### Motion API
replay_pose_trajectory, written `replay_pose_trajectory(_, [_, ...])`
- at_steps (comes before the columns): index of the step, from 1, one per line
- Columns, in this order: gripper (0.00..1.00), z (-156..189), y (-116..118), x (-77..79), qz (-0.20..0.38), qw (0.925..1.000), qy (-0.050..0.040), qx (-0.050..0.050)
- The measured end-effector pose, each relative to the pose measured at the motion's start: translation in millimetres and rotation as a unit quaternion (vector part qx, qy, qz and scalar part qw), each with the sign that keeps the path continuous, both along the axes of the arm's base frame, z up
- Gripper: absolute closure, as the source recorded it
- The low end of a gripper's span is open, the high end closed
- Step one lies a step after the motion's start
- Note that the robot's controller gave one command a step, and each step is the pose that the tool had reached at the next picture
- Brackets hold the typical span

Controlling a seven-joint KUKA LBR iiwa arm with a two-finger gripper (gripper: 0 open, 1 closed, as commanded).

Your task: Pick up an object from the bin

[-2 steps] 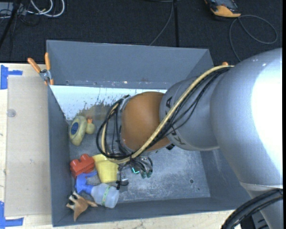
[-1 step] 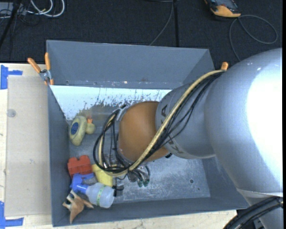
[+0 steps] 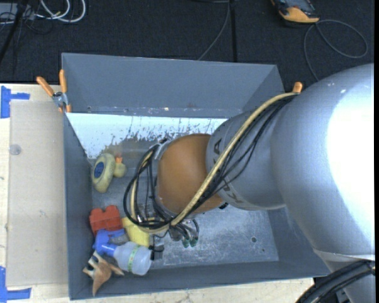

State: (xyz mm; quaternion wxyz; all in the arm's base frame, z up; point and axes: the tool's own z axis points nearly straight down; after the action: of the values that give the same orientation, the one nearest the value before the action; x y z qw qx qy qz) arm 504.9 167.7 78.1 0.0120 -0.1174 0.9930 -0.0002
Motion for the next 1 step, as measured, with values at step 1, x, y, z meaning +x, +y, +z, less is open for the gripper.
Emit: replay_pose_trajectory(1, [1.0, 29.4, 2.3, -4.8, 0.0, 0.9999, 0.0117, -0.003])
